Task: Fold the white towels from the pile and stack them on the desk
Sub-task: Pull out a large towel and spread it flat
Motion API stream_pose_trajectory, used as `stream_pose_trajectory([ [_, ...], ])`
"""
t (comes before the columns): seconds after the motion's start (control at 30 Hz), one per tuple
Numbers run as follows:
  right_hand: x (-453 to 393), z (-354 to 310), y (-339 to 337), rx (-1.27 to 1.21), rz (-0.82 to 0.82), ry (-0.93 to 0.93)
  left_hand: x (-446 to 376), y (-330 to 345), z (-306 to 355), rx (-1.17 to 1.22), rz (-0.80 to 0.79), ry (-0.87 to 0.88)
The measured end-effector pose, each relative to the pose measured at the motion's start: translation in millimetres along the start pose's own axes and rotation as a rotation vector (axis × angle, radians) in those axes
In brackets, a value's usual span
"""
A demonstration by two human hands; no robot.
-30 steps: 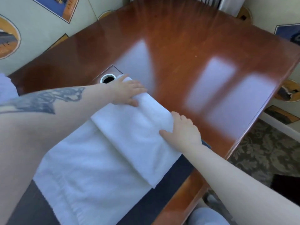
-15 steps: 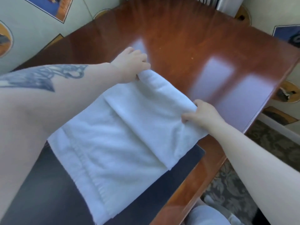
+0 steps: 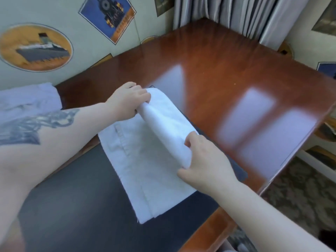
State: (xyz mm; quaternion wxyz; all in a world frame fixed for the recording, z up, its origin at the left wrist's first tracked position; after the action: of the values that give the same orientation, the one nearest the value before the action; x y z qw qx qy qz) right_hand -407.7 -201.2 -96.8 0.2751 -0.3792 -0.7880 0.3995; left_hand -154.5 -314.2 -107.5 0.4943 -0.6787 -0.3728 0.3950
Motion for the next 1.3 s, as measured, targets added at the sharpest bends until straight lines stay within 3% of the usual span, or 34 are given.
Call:
stream_pose_trajectory([
  [0.13,7,-49,39,0.028,-0.088,-0.106,78,12,-11,-0.04,-0.092,-0.106],
  [0.37,11,-109,95,0.221,-0.088,-0.279,140,14,-41,-0.208,-0.006,-0.273],
  [0.53,21,-122,149,0.276,-0.323,-0.403,190,50,-36,-0.294,-0.445,-0.408],
  [0.63,25,-123,162,0.268,-0.399,-0.479,201,55,-30,0.112,-0.492,-0.83],
  [0.77,22,-113,160,0.188,-0.476,-0.582,206,58,-2,0.871,-0.202,-1.658],
  [0.83,11,-99,148,0.005,-0.408,-0.553,211,65,24,1.166,-0.109,-1.918],
  [0.87,1,-87,139,-0.038,-0.283,-0.511,215,70,34,1.242,-0.09,-1.986],
  [0.93,-19,-55,123,0.073,-0.098,-0.382,224,78,49,1.318,-0.015,-2.066],
  [1.0,-29,-26,122,0.236,-0.214,-0.272,227,76,59,1.343,0.134,-2.14],
  [1.07,-34,-12,128,0.256,-0.377,-0.276,226,70,65,1.328,0.227,-2.227],
  [1.17,-45,-5,122,0.135,-0.32,-0.27,220,54,74,1.196,0.15,-2.307],
  [1.23,-54,0,111,0.054,-0.162,-0.197,216,36,90,0.926,0.059,-2.188],
  [1.3,-59,5,105,0.07,-0.144,-0.13,203,23,123,0.656,0.012,-1.909],
])
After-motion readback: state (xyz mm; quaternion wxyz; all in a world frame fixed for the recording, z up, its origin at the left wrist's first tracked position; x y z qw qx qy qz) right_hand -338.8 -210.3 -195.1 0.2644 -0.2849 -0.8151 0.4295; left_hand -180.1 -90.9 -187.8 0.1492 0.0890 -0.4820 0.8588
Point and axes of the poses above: each hand's wrist, its own x-axis away from the middle knuckle, its own y-axis out of the palm, z = x × y, the point moved 3 cm from there along -x, towards the middle knuckle, and after that the axes turned 11 degrees about -y, right-handed, at the moved point
